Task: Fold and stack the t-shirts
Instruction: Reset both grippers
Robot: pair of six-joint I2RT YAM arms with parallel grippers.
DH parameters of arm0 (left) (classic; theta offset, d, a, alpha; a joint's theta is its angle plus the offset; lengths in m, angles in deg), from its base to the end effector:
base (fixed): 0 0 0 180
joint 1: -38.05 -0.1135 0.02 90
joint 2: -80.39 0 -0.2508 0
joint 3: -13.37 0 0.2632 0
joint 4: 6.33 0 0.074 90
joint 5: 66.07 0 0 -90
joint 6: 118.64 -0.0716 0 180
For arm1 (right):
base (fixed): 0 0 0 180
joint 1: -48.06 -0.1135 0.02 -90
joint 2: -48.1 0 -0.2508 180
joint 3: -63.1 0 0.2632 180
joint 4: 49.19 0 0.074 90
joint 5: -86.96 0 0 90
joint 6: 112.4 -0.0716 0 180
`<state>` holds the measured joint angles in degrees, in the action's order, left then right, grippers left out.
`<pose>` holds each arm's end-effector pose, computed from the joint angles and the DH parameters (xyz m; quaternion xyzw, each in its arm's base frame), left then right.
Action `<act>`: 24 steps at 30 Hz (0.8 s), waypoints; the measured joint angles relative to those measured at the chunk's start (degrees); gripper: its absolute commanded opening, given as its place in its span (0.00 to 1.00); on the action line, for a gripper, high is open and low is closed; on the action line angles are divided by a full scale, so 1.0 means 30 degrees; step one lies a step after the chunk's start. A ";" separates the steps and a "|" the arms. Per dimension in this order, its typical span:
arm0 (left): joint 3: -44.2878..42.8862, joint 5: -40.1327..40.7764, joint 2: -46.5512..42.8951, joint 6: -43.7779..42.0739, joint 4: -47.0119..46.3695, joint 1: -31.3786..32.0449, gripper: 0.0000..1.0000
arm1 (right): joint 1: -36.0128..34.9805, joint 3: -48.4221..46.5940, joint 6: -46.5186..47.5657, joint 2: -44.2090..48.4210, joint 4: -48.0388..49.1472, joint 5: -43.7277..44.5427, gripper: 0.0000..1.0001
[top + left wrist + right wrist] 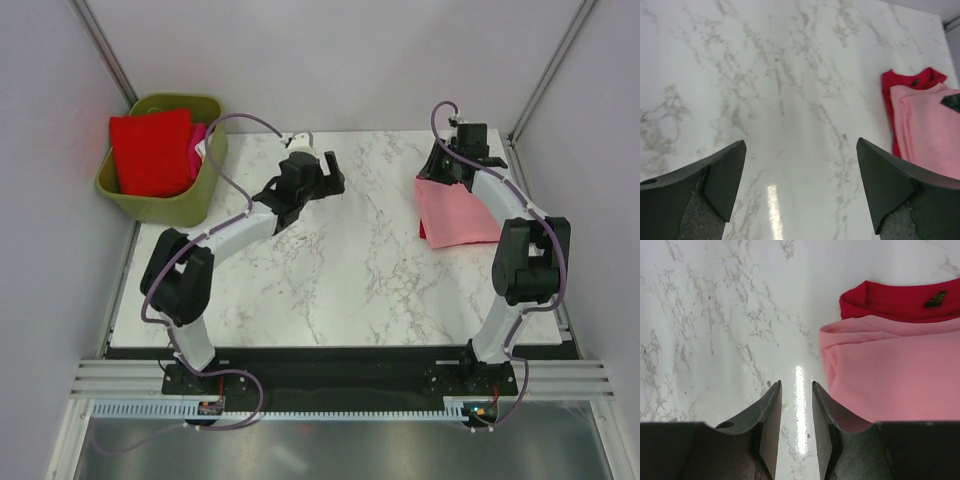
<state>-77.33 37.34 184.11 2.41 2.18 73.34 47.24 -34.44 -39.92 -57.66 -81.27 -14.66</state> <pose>0.3929 -0.2577 0.2451 -0.0353 0.8230 -0.2249 0.5205 0.4583 0.0210 0.2240 0.0890 0.8994 0.1573 0.3981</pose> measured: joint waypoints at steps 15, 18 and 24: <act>1.0520 0.1056 -1.0826 -0.0678 0.0328 -0.0947 0.98 | -0.5974 1.0717 -0.1319 0.5712 0.7512 0.1872 0.90; 1.2284 0.0984 -1.2626 -0.0685 0.0415 -0.0947 0.98 | -0.6943 1.3493 -0.1545 0.9355 0.9457 0.4014 0.98; 1.4666 0.0299 -1.6167 -0.1319 0.0277 -0.0940 0.99 | -0.7293 1.6713 -0.1967 1.4520 1.1635 0.6594 0.98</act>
<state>-33.33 38.24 135.61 -1.54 3.01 70.52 25.36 15.70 -45.82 -14.10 -46.36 5.12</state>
